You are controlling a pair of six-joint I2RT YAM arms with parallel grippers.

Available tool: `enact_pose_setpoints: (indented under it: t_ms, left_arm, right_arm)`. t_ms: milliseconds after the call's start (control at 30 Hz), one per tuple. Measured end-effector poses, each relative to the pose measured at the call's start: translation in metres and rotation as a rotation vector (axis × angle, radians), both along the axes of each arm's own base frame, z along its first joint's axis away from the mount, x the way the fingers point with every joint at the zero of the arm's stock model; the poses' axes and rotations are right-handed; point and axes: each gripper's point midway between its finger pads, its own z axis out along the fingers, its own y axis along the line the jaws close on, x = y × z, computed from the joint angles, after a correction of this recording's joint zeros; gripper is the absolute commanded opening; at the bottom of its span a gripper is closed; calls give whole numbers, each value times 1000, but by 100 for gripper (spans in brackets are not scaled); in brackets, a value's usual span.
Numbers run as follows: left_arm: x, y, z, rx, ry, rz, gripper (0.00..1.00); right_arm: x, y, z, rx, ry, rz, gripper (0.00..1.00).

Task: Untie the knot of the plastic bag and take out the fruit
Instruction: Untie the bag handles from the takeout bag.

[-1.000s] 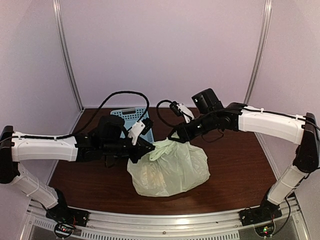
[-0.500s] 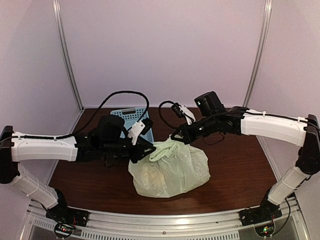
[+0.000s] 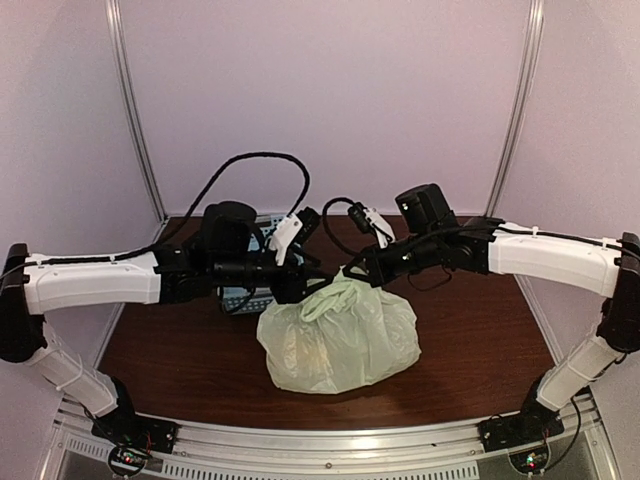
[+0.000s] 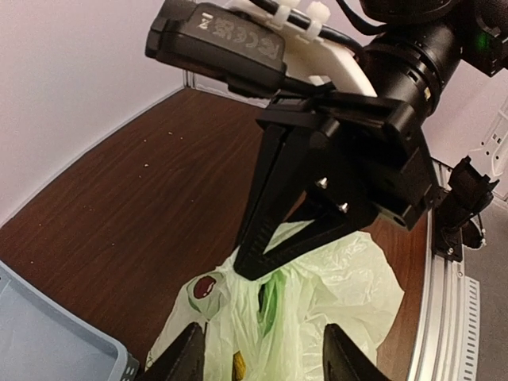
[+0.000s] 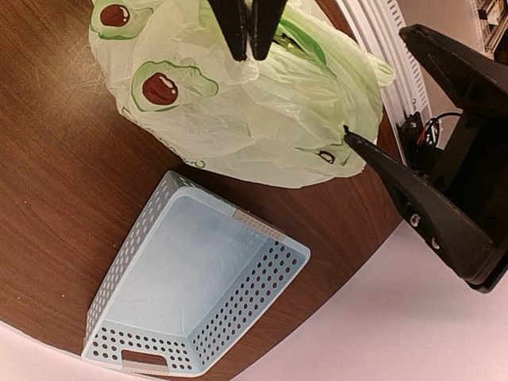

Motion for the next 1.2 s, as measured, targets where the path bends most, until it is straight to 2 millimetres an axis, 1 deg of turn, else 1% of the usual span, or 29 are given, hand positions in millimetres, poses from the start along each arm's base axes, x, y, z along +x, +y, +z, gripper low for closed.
enact_pose_setpoints:
  t_ms: [100,233,300,600,733,1067,1100,1200]
  left_arm:
    - [0,-4,-6,10,10,-13,59]
    - [0,-8,-20,31,35,-25,59]
    - [0,-10,-26,38,48,-28,57]
    - [3,-16,-35,34,74,-27,40]
    - [2,-17,-39,39,83,-26,31]
    - [3,-17,-40,39,85,-18,1]
    - [3,-17,-40,39,85,-17,0]
    - [3,-17,-40,40,84,-15,0]
  right_arm:
    - [1,1,1,4,-4,0,0]
    - [1,1,2,11,-4,-4,0]
    - [2,2,3,16,-5,-6,0]
    - [2,2,-1,20,0,-9,0]
    - [1,1,-2,18,3,-10,0]
    - [2,2,-1,24,2,-12,0]
    - [2,2,-2,23,2,-12,0]
    - [2,2,-3,24,4,-13,0]
